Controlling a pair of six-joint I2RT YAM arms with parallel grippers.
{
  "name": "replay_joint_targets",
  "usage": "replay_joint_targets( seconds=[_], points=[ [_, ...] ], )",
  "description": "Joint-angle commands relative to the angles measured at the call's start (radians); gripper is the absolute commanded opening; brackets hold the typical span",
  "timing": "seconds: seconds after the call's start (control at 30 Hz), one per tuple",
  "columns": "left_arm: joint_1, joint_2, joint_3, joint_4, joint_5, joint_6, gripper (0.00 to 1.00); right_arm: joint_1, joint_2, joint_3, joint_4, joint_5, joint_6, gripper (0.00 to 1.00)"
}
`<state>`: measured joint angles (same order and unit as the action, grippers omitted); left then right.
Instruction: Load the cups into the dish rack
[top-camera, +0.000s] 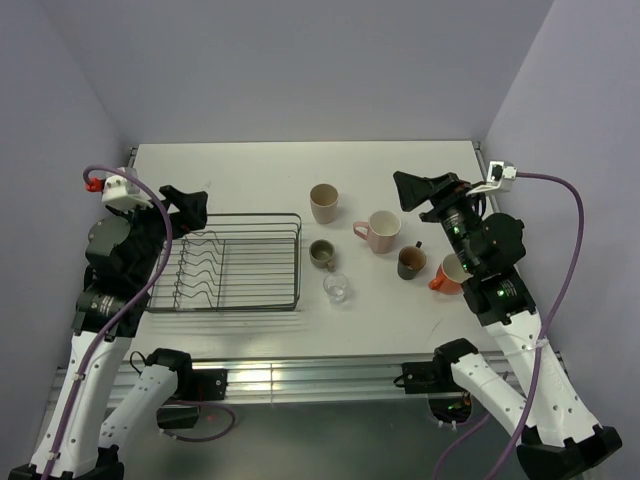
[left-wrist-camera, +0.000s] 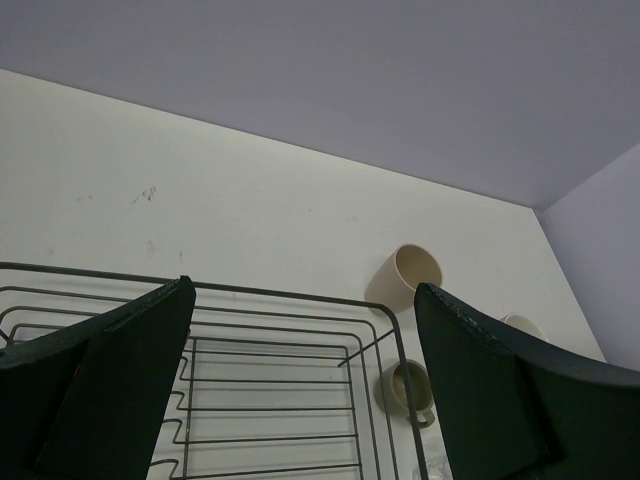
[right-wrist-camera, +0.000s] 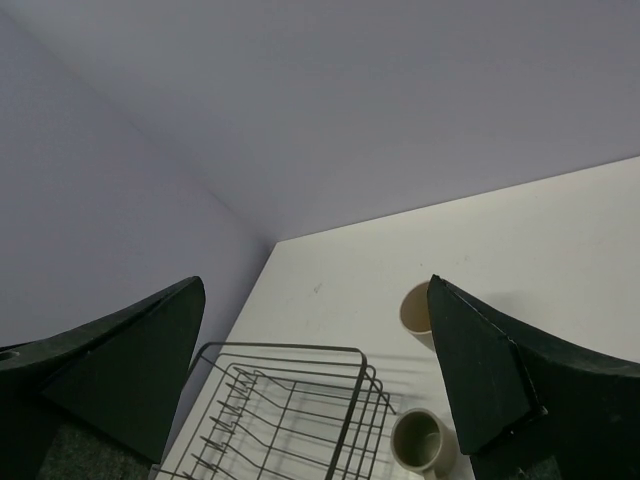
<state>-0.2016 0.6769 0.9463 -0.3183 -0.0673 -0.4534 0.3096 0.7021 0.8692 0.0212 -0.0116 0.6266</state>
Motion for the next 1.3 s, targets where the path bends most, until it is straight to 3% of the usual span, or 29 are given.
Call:
replay_joint_targets(
  seconds=[0.0,0.3,0.5,0.7,0.9,1.0,1.27],
  points=[
    [0.005,-0.002,0.002,0.038,0.015,-0.005,0.99,-0.003,-0.013,0.010,0.003,0.010,-0.018,1.00],
    [0.005,0.004,0.003,0.033,0.014,-0.007,0.99,-0.004,0.017,0.020,-0.014,0.010,-0.027,1.00],
    [0.005,0.016,0.008,0.024,0.008,-0.008,0.99,-0.004,0.056,0.039,-0.099,0.065,-0.050,1.00],
    [0.005,0.023,0.006,0.027,0.004,-0.010,0.99,0.032,0.125,0.083,-0.205,0.021,-0.131,1.00],
    [0.007,0.036,0.011,0.021,0.011,-0.014,0.99,0.253,0.238,0.100,-0.339,0.189,-0.172,0.87],
    [0.007,0.035,0.009,0.019,0.003,-0.014,0.99,0.331,0.272,0.048,-0.334,0.229,-0.166,0.71],
    [0.007,0.046,0.012,0.018,0.006,-0.021,0.99,0.528,0.358,-0.027,-0.346,0.317,-0.111,0.60]
  ],
)
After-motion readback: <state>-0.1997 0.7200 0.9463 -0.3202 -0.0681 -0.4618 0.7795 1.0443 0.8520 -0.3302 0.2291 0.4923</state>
